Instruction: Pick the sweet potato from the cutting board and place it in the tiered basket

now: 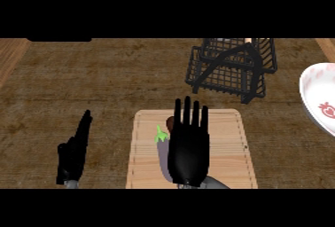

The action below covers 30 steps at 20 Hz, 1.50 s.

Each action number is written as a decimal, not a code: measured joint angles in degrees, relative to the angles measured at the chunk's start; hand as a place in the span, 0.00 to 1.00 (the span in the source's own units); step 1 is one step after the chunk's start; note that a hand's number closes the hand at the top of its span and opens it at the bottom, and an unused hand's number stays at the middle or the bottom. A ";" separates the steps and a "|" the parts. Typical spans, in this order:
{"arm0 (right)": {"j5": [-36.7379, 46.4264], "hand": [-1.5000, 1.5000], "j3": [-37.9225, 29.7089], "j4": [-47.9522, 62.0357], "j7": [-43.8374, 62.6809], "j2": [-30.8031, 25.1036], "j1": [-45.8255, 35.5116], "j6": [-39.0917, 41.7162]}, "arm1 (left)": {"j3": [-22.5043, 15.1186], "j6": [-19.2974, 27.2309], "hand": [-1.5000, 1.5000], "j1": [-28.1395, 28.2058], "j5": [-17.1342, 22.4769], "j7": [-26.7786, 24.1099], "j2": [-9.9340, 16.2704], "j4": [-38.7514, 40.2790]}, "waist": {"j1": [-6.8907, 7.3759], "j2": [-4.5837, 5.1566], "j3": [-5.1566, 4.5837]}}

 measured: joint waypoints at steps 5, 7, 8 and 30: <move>-4.33 0.00 -0.30 2.09 0.76 0.05 -3.06 0.13 | 0.23 -0.64 0.50 -0.60 -0.09 0.68 -0.18 0.41 | 0.21 0.00 0.02; -5.47 0.00 -0.21 3.58 1.11 0.05 -3.78 0.05 | 0.26 -0.59 0.50 -0.59 -0.33 0.85 -0.19 0.29 | 0.35 -0.02 0.00; -6.07 0.00 -0.51 4.24 1.11 0.05 -4.14 0.17 | 0.17 -0.52 0.50 -0.66 -0.49 1.20 -0.25 0.20 | 0.34 -0.02 0.00; -15.47 0.00 -4.69 14.51 1.93 -0.48 -7.29 2.15 | 0.96 -0.96 0.50 0.35 -1.54 2.02 -0.79 -0.90 | 0.26 -0.32 -0.13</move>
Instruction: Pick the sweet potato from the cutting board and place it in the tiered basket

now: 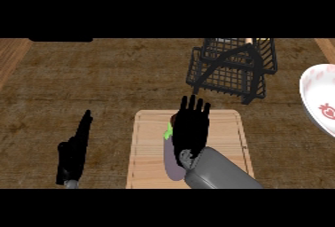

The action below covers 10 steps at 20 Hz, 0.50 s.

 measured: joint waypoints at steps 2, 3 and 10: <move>-0.81 0.00 -0.19 0.71 0.16 -0.09 -0.05 -0.35 | 0.18 -0.36 0.50 -0.15 0.11 -0.34 -0.17 0.56 | -0.03 -0.01 -0.01; -1.25 0.00 -0.32 1.08 0.27 -0.12 -0.36 -0.44 | 0.30 -0.73 0.50 -0.30 0.34 -0.11 -0.11 0.60 | -0.04 0.00 -0.01; -2.58 0.00 -1.38 3.11 -0.03 -0.21 -0.06 -1.37 | 0.62 -1.03 0.50 -0.05 0.03 -0.05 -0.34 0.58 | -0.27 -0.18 -0.02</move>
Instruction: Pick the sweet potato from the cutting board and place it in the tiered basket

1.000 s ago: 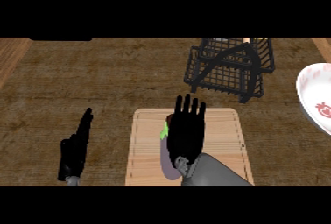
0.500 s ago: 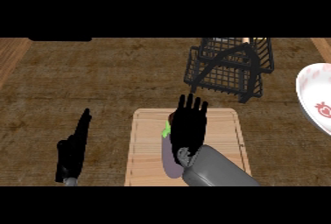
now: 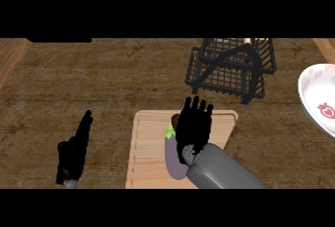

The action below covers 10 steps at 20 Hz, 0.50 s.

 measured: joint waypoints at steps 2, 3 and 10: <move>0.20 1.00 0.04 0.26 -0.12 -0.04 0.38 -0.57 | 0.22 -0.24 0.50 0.38 0.04 -0.11 0.12 -0.28 | -0.06 -0.11 -0.03; 0.47 1.00 -0.15 0.05 -0.29 -0.02 0.59 -0.68 | 0.06 0.27 0.50 0.29 -0.34 -0.20 -0.46 -0.06 | -0.24 -0.13 -0.01; 1.81 1.00 0.66 3.23 -3.13 0.23 -0.06 -2.02 | 0.89 -0.52 0.50 0.71 -0.58 -0.11 -0.35 -0.46 | -0.20 -0.12 -0.04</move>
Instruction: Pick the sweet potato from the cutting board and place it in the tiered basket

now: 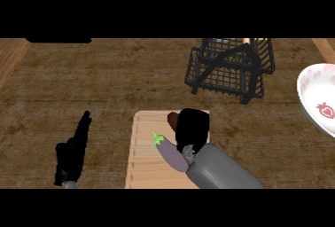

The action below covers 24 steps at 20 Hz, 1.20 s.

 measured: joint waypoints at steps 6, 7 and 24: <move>3.49 1.00 2.84 4.12 -2.10 0.19 -3.13 -0.40 | -0.02 0.06 0.50 -0.46 -0.93 -0.30 -0.99 0.60 | 0.16 0.04 0.06; 4.40 1.00 2.89 4.47 -2.29 0.24 -3.61 -0.34 | -0.13 0.34 0.50 -0.15 -1.28 0.09 -1.01 -0.05 | 0.13 0.10 0.08; -29.66 1.00 -32.28 -23.38 -38.75 -34.16 13.32 -1.47 | 2.37 1.26 0.50 4.59 -0.91 -0.68 -0.68 -2.73 | -4.16 -0.06 0.38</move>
